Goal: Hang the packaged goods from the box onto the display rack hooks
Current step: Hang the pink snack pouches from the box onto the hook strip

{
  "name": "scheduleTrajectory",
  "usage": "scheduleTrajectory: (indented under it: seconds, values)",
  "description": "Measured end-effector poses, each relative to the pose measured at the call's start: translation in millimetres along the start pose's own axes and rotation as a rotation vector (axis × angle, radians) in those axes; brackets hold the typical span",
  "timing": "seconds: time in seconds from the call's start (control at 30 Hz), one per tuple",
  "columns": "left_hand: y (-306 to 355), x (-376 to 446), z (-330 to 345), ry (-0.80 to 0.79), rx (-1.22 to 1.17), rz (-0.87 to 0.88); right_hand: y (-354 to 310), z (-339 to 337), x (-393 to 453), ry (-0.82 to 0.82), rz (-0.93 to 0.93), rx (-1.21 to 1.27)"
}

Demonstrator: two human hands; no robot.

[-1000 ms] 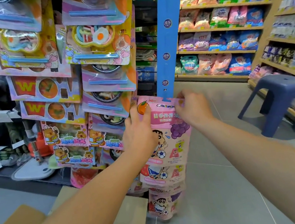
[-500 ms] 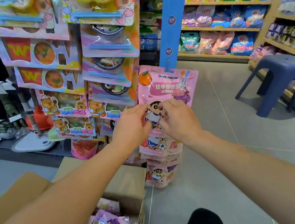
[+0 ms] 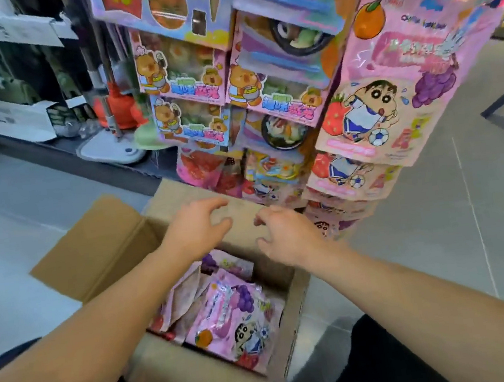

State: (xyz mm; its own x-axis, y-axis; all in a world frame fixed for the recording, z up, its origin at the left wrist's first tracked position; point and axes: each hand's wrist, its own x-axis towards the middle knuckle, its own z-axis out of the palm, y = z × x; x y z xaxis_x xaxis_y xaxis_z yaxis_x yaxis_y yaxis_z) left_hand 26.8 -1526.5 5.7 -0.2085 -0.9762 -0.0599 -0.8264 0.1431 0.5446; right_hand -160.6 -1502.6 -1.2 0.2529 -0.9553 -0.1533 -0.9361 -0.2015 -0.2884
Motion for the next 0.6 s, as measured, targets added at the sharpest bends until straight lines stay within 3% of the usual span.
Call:
scheduleTrajectory:
  seconds: [0.3,0.47,0.6]
  values:
    - [-127.3,-19.3,-7.3,-0.134,0.100,-0.228,-57.2,99.4,44.7,-0.276,-0.015,0.095]
    - [-165.2,-30.4,4.4,-0.199,0.026,-0.327,-80.5,149.9,67.7,-0.370,0.165,0.254]
    - [-194.9,-35.4,12.6,-0.258,0.057,-0.350,-96.2,181.6,89.2,-0.335,0.309,0.425]
